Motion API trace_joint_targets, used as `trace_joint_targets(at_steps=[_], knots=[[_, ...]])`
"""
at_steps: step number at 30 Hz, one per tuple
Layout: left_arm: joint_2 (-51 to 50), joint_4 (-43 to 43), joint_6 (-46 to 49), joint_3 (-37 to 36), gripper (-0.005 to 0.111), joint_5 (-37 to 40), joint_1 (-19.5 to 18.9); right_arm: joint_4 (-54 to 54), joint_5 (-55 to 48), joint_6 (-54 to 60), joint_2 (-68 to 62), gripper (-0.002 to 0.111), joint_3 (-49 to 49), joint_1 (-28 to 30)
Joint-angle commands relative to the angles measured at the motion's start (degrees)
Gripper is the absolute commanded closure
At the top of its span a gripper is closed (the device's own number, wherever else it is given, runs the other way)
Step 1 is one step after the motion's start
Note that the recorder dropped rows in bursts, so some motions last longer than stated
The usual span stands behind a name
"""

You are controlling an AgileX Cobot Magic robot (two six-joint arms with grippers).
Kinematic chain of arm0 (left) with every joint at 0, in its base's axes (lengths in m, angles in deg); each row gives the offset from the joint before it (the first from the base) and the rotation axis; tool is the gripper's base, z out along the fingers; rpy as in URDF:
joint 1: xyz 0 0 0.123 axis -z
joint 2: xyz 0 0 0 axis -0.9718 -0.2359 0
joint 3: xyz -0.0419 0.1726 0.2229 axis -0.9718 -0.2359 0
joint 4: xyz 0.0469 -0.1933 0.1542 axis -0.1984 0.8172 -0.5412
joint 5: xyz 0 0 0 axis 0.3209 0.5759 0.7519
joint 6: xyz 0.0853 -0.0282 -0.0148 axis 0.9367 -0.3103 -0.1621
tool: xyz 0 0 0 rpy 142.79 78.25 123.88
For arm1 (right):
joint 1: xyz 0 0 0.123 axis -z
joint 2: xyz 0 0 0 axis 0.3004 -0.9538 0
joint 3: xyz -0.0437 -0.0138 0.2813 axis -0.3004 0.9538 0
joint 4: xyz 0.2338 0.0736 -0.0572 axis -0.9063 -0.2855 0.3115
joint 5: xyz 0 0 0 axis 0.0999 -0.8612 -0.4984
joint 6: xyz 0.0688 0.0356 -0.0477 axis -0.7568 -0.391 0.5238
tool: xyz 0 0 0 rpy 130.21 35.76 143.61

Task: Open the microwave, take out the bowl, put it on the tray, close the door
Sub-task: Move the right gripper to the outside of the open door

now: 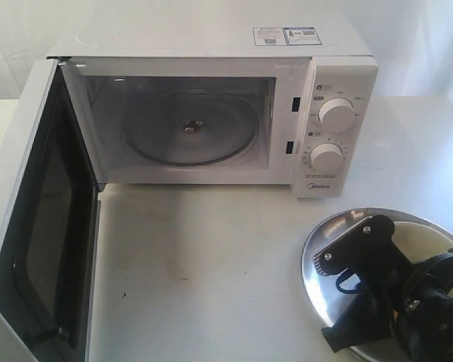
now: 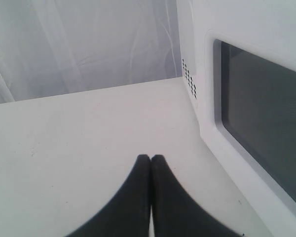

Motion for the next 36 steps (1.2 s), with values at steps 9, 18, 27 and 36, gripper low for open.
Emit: trace_joint_targets(at_steps=[9,18,27,36], knots=[[0.12,0.45,0.0,0.16,0.107,-0.21,0.2,1.1,-1.96,-2.92,1.52,0.076,0.05,-0.38],[0.12,0.45,0.0,0.16,0.107,-0.21,0.2,0.51,12.83,1.84,34.14,0.108,0.05,-9.06],[0.12,0.45,0.0,0.16,0.107,-0.21,0.2,2.39,20.37,5.34,36.3,0.108,-3.37,-9.06],[0.12,0.45,0.0,0.16,0.107,-0.21,0.2,4.6,18.95,7.95,21.24,0.108,-21.21,-10.63]])
